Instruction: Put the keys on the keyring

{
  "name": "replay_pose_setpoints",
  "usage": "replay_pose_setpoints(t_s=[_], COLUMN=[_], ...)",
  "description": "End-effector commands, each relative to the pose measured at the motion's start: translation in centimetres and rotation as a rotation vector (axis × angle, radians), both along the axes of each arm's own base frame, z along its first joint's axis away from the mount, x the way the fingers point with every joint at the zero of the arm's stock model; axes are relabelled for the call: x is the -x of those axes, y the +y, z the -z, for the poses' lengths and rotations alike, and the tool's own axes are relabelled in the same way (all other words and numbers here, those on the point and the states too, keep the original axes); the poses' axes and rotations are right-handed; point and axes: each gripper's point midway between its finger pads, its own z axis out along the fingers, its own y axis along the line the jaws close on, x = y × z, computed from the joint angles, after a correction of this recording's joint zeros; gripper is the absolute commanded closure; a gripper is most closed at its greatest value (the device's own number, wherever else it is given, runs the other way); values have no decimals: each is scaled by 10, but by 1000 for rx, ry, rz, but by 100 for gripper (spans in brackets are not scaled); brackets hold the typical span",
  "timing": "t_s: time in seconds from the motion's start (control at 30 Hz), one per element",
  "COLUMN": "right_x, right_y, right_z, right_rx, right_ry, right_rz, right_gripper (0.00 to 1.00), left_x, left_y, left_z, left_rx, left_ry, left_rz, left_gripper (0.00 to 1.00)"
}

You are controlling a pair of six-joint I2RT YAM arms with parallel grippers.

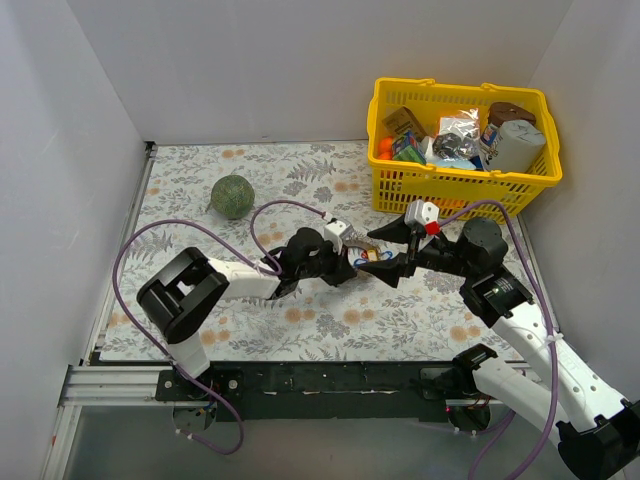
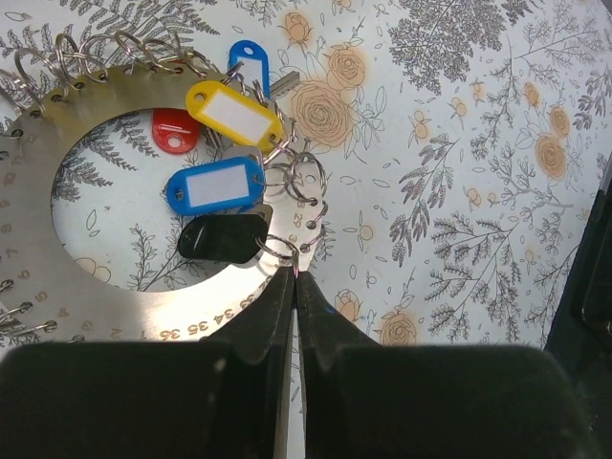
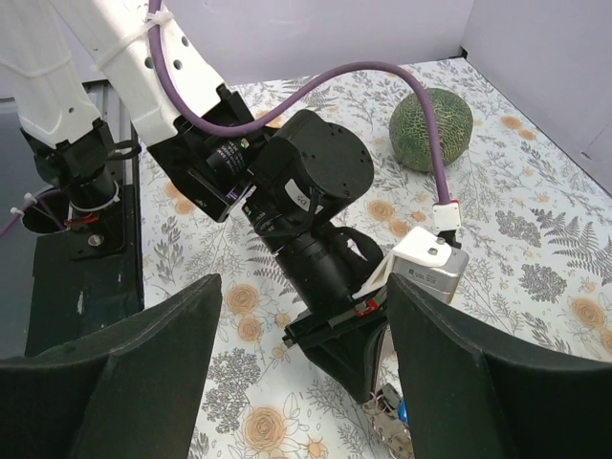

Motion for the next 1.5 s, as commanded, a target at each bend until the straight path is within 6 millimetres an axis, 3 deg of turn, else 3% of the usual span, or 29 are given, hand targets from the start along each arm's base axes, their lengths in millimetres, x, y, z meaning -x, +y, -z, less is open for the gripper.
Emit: replay_pose_setpoints(t_s=[0.0,0.5,0.6,0.7,0.8,0.83,0.87,0.93,0.97,1.1,1.47], right_x=[2,0,-1,-1,-1,-1,-2,-2,-1,-2,-10], right_y=[2,2,3,3,3,3,4,4,4,3,4], right_z=[-16,-12,-13,-12,-11,-11,-12,-13,-12,-11,-3], right_rx=[-41,-29,-34,-32,-31,-32,-32,-33,-32,-34,-28], right_ry=[-46,-34,-34,-29,-28,-28,-26,-27,-25,-27,7], right_rz=[-21,-15,-17,-18,-15,-15,-15,-17,-17,-12,19], right_gripper=[23,23,23,23,22,22,22,22,22,22,21], left_x=[1,50,53,55,55,55,55,55,56,55,55], left_y=[-6,31,35,40,43,45,47,49,52,55,42], left_z=[-32,1,-14,-27,-39,-43,-48,-59,-58,-76,-96], left_rx=[83,-9,30,63,78,83,95,123,127,166,230], left_ry=[-41,13,-34,-81,-111,-120,-132,-158,-161,-204,-235], left_rz=[-8,16,22,18,9,2,-6,-16,-23,-37,4], left_gripper=[100,100,97,90,68,58,32,17,2,2,2])
